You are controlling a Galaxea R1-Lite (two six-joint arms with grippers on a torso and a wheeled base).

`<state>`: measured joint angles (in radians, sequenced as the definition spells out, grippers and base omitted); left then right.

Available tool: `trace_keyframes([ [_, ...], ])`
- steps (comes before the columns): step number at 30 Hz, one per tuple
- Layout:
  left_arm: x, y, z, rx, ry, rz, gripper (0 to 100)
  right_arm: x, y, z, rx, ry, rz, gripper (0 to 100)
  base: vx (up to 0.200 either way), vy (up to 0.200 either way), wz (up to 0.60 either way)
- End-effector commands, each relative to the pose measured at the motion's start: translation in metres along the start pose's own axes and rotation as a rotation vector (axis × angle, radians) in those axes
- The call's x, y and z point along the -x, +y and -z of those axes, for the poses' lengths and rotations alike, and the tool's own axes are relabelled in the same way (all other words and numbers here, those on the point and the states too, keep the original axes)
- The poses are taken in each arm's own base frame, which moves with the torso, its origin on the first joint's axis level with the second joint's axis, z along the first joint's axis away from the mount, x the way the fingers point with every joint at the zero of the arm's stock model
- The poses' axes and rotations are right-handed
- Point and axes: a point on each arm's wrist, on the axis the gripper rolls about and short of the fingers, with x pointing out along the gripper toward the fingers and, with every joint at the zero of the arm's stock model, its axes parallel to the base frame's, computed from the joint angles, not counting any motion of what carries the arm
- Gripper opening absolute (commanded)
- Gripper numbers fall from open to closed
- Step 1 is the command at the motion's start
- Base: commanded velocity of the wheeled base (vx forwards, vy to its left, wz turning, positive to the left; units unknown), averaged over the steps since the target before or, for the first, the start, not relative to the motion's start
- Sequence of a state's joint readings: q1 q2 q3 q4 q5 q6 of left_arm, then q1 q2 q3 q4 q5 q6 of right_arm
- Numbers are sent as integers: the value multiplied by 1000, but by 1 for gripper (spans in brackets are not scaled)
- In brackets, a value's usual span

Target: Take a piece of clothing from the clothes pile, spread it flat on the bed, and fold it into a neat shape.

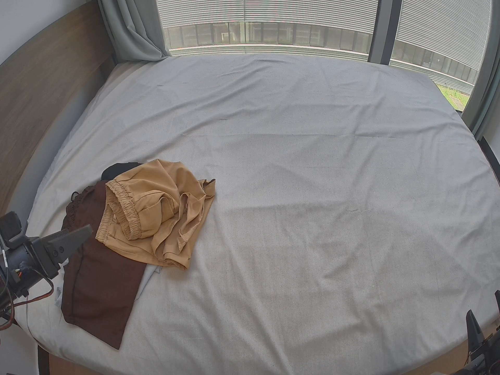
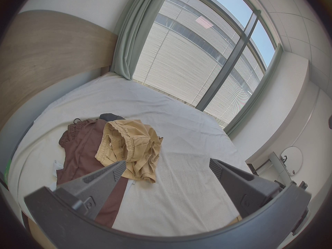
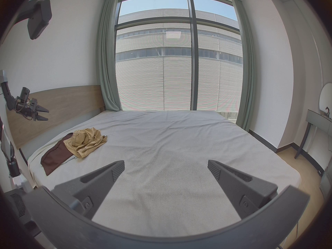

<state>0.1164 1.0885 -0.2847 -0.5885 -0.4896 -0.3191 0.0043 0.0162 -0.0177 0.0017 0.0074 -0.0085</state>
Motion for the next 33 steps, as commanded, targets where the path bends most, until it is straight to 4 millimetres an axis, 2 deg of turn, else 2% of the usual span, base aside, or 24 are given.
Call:
trace_keyframes([
  [1,-15,10,3,33,55,-7,100,0,0,5,1,0,-1,100,0,0,0],
  [12,-36,22,4,58,105,15,100,0,0,5,1,0,-1,100,0,0,0],
  [16,-50,29,1,53,97,19,100,0,0,5,1,0,-1,100,0,0,0],
  [33,-98,72,5,72,91,-12,100,0,0,5,2,-2,-1,100,0,0,0],
])
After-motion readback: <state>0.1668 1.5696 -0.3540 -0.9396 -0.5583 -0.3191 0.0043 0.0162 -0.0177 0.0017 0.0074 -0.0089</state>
